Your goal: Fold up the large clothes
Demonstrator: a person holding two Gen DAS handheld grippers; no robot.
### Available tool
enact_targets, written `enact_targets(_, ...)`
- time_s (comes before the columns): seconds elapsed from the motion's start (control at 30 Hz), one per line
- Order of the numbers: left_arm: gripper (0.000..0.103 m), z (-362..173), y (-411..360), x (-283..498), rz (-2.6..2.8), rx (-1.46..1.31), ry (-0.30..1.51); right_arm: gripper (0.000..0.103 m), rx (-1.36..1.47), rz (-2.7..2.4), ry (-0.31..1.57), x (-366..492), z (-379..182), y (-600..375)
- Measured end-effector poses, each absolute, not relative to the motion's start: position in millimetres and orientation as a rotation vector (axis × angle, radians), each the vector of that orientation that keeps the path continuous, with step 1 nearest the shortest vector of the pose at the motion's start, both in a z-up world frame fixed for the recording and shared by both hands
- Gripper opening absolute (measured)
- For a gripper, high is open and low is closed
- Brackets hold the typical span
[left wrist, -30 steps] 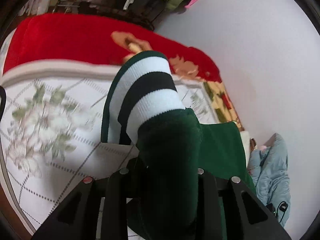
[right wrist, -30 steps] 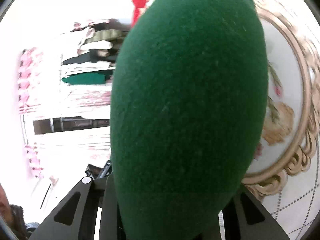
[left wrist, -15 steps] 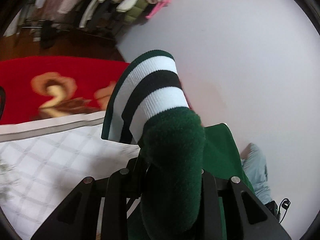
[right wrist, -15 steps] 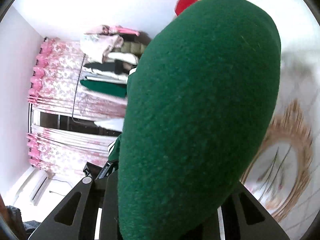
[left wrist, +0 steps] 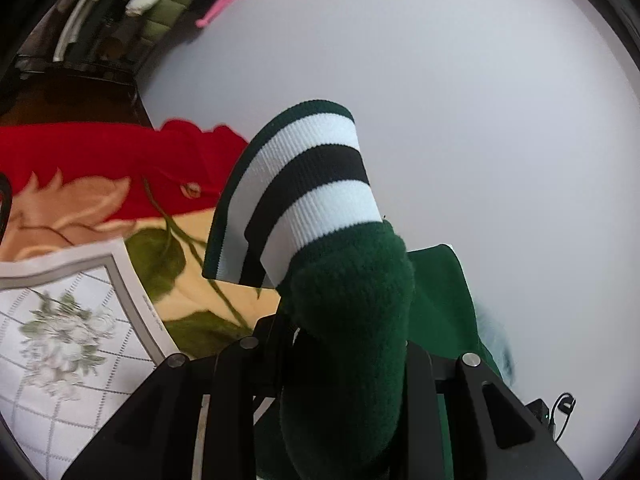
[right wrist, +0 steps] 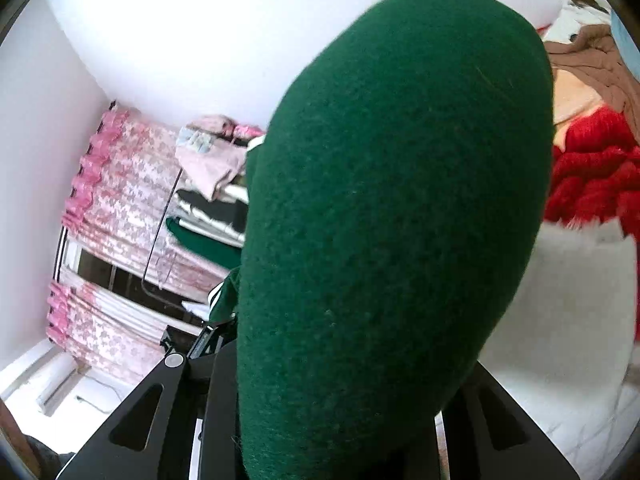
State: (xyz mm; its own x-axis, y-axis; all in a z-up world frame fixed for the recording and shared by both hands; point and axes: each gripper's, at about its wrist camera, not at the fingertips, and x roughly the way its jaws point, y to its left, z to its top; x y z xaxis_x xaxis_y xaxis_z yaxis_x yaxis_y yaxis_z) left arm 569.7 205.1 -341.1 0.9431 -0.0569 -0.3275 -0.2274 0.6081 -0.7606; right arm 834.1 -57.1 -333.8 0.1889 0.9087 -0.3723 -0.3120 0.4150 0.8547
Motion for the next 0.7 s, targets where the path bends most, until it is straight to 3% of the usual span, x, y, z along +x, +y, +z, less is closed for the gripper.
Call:
enact_targets(0.27,0.024,-484.0,157.8,586.7,0.099,-0.826,0.650,0.027,0.838,0.824,1.280,877.4,-514.6,-120.8)
enact_targets(0.4,0.030,-495.4,148.4,578.1,0.084,-0.771,0.675,0.031,0.875,0.857,1.296,888.2,-526.0,-116.5)
enact_targets(0.47,0.040,-492.5,149.9,576.0,0.092,-0.735,0.709,0.045,0.828,0.816,1.316,885.8,-526.8,-115.0)
enact_targets(0.53,0.047,-482.2,155.6,577.1,0.113,-0.692,0.755,0.068,0.776,0.742,1.359,883.2,-527.5,-125.1)
enact_targets(0.6,0.051,-472.7,146.4,572.9,0.120,-0.645,0.783,0.073,0.680,0.666,1.358,881.2,-509.5,-116.0)
enact_targets(0.7,0.083,-450.8,131.9,566.4,0.169,-0.472,0.819,0.076,0.426,0.502,1.331,866.1,-470.3,-96.1)
